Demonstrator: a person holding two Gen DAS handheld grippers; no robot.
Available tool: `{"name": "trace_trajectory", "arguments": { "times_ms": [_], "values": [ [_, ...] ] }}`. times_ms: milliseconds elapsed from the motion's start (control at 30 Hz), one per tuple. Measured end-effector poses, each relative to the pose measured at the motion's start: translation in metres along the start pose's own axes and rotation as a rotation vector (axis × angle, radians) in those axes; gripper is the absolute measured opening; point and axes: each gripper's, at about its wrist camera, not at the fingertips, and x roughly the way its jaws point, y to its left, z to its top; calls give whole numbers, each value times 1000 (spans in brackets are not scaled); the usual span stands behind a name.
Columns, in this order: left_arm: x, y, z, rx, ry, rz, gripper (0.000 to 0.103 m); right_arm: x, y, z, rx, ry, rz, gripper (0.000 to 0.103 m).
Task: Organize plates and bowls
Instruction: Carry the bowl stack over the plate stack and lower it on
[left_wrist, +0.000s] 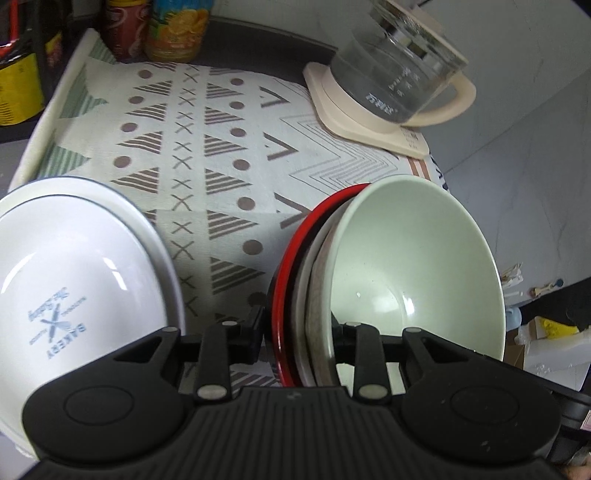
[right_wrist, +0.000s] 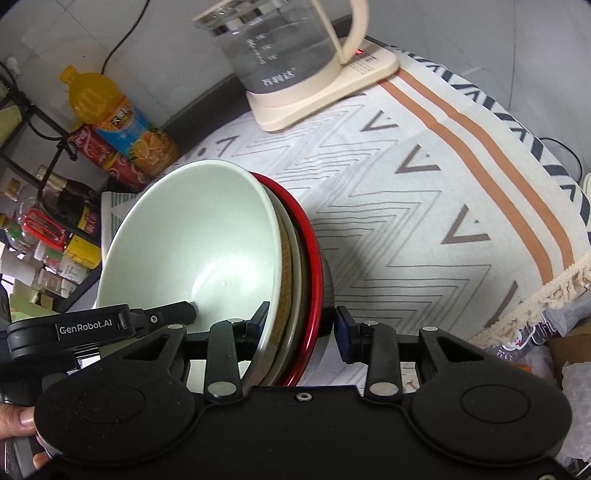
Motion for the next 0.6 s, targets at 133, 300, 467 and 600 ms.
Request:
{"name": "trace_trajectory", "arguments": {
  "times_ms": [133,300,467,600],
  "values": [
    [-16,11,-2,-41,-24,-5,29,-3,12,0,-17,-9,17,35],
    [-34,25,-4,-68,-59,-6,29,-10,31,0,-49,-25,37,35],
    [-50,38,-6,-91,-93,2,29,-10,50,0,-83,-32,60,35],
    [-62,51,-7,-119,-116,13,29,-8,66,-2,-105,-32,76,35]
  ]
}}
